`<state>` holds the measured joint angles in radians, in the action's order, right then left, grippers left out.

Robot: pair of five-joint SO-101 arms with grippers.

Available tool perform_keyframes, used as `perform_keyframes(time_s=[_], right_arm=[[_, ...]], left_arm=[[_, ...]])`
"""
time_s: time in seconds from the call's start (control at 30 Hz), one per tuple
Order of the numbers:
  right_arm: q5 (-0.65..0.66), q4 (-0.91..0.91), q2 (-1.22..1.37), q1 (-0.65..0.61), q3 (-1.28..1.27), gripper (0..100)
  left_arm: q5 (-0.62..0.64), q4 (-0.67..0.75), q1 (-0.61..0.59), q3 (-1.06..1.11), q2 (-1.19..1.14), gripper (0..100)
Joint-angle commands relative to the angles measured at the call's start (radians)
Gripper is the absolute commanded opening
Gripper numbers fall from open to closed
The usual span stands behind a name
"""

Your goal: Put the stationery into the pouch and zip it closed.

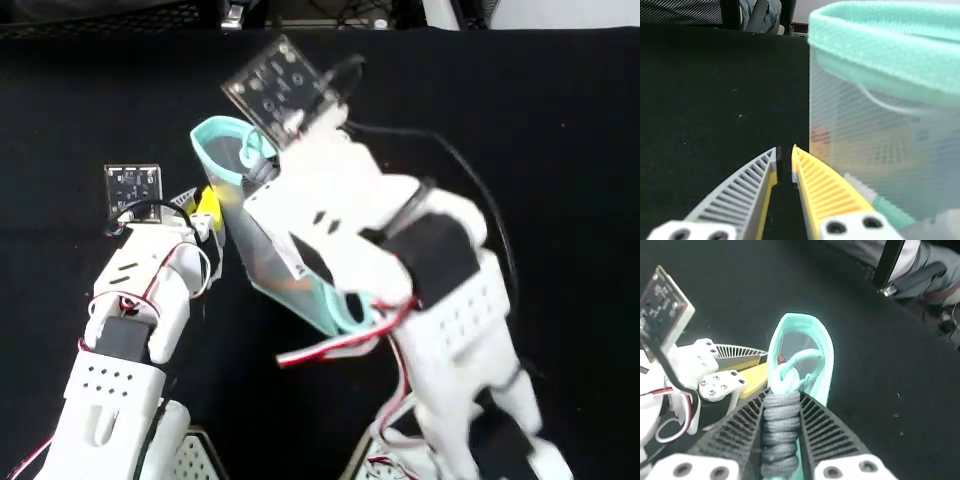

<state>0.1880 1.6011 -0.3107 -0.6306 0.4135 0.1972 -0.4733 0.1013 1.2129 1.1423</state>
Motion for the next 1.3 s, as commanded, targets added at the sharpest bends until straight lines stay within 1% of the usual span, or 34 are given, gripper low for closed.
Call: perform_keyframes(time_s=[0.0,0.13,0.23,0.37,0.6,0.73,0.83,0.9,1.03,1.17,1.27], right_arm=[[0.092,0.173,0.128,0.011,0.272,1.2],[0.106,0.153,0.105,0.031,0.329,1.2],[0.104,0.058,0.076,0.055,0.361,1.2],[0.052,-0.051,0.088,0.104,0.360,1.2],[0.043,-0.186,0.189,0.083,0.344,1.2],[0.048,-0.126,0.199,0.023,0.346,1.2],[0.051,-0.021,0.199,-0.018,0.346,1.2],[0.075,0.048,0.186,-0.025,0.341,1.2],[0.163,0.167,0.170,0.005,0.334,1.2],[0.183,0.163,0.131,0.060,0.255,1.2],[0.290,0.164,0.096,0.071,0.159,1.2]], left_arm=[[0.008,-0.005,0.013,-0.018,-0.002,7],[0.008,-0.005,0.012,-0.016,-0.002,7],[0.008,-0.005,0.013,-0.016,-0.002,7],[0.008,-0.005,0.015,-0.016,-0.002,7],[0.008,-0.005,0.008,-0.016,-0.002,7],[0.008,-0.003,0.005,-0.016,-0.002,7],[0.008,-0.002,0.005,-0.016,-0.002,7],[0.008,-0.002,0.005,-0.016,-0.002,7],[0.008,-0.003,0.005,-0.016,-0.002,7],[0.008,-0.003,0.004,-0.016,-0.002,7],[0.008,-0.003,0.004,-0.016,-0.002,7]])
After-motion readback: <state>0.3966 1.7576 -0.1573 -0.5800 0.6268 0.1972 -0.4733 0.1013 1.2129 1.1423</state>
